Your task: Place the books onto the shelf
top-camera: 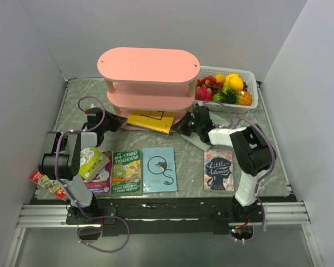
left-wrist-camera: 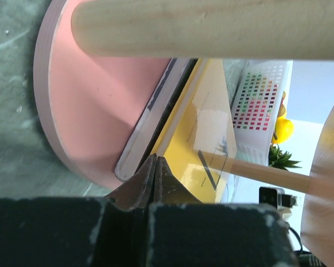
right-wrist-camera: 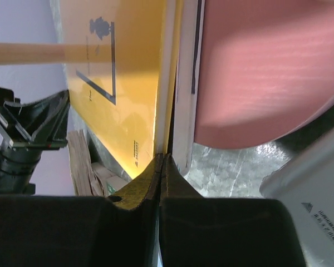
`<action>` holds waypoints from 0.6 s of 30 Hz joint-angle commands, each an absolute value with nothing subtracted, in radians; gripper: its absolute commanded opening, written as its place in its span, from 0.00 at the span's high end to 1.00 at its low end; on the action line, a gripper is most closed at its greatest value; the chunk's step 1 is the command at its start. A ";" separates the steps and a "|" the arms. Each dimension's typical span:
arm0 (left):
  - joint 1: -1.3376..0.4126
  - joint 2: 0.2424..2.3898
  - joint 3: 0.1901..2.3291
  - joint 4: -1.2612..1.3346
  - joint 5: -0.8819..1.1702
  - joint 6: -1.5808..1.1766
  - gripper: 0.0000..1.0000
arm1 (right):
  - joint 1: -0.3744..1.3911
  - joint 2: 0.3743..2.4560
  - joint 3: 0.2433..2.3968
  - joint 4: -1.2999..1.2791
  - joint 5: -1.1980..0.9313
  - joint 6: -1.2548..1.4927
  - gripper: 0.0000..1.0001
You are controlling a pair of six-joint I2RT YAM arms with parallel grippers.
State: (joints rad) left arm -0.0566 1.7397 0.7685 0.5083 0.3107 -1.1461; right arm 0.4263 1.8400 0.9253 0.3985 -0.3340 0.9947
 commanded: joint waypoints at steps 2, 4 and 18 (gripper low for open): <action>-0.095 1.681 0.750 0.531 0.430 -1.164 0.99 | 0.433 1.856 1.006 0.448 -0.382 0.983 1.00; -0.095 1.684 0.750 0.532 0.430 -1.164 0.99 | 0.431 1.858 1.008 0.446 -0.382 0.980 1.00; -0.098 1.695 0.765 0.532 0.434 -1.170 0.99 | 0.416 1.890 1.051 0.414 -0.379 0.968 1.00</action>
State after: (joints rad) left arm -0.0578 1.7287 0.7555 0.5060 0.3176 -1.1465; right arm 0.4034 1.8709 0.9756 0.3706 -0.3405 0.9730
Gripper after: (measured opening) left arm 0.021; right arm 0.007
